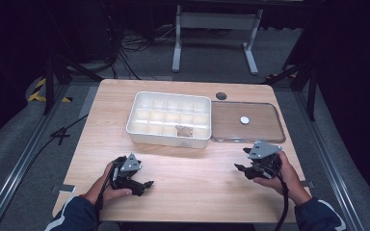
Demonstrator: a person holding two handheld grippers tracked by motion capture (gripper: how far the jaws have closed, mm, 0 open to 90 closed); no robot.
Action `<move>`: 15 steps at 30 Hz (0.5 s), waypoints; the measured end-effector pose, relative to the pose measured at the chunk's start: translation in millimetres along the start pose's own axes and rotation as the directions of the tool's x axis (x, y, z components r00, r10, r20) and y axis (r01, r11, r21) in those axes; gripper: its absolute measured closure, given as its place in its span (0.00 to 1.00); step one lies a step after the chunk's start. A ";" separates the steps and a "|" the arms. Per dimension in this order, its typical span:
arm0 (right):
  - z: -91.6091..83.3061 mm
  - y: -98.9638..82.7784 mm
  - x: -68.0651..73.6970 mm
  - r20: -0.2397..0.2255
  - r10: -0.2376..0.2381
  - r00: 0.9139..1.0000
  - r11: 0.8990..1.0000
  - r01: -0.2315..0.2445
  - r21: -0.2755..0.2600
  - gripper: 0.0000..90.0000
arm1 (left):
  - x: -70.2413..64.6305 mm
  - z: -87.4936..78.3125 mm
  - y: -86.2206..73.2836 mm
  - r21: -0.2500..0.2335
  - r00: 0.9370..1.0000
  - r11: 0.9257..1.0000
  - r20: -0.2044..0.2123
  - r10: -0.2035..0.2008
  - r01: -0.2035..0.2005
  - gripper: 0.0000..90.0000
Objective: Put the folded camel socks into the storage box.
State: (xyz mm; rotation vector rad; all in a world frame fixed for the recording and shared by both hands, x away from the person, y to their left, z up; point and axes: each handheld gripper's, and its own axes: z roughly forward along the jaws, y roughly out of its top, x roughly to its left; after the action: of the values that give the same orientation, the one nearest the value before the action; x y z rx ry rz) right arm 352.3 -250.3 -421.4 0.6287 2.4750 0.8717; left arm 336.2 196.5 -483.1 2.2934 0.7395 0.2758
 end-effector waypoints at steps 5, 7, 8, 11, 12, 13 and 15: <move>-2.4 -9.5 2.6 0.004 0.008 1.000 1.000 -0.008 0.006 0.39 | 0.0 0.0 0.0 0.000 1.000 1.000 0.000 0.000 0.000 0.12; -4.1 -14.9 3.6 -0.001 0.013 1.000 1.000 -0.013 0.006 0.39 | 0.0 0.0 0.0 0.000 1.000 1.000 0.000 0.000 0.000 0.12; -4.7 -17.6 3.9 0.000 0.019 1.000 1.000 -0.019 0.002 0.39 | 0.0 0.0 0.0 0.000 1.000 1.000 0.000 0.001 -0.001 0.12; -6.2 -29.2 5.4 -0.007 0.039 0.999 0.999 -0.039 0.003 0.39 | 0.0 0.0 0.0 0.000 1.000 1.000 0.000 0.000 0.000 0.12; -6.2 -29.2 5.4 -0.007 0.039 0.999 0.999 -0.039 0.003 0.39 | 0.0 0.0 0.0 0.000 1.000 1.000 0.000 0.000 0.000 0.12; -6.5 -33.2 5.7 -0.013 0.051 0.999 0.999 -0.051 0.003 0.38 | 0.0 0.0 0.0 0.000 1.000 1.000 0.000 0.000 0.000 0.12; -7.2 -38.9 6.0 -0.015 0.060 0.998 0.998 -0.060 0.008 0.38 | 0.0 0.0 0.0 0.000 1.000 1.000 0.000 0.000 0.000 0.12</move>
State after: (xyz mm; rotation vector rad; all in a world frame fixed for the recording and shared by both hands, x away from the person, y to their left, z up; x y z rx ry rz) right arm 333.2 -277.5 -443.6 0.7049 2.4856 0.8925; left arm 336.1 196.5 -483.1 2.2936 0.7396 0.2761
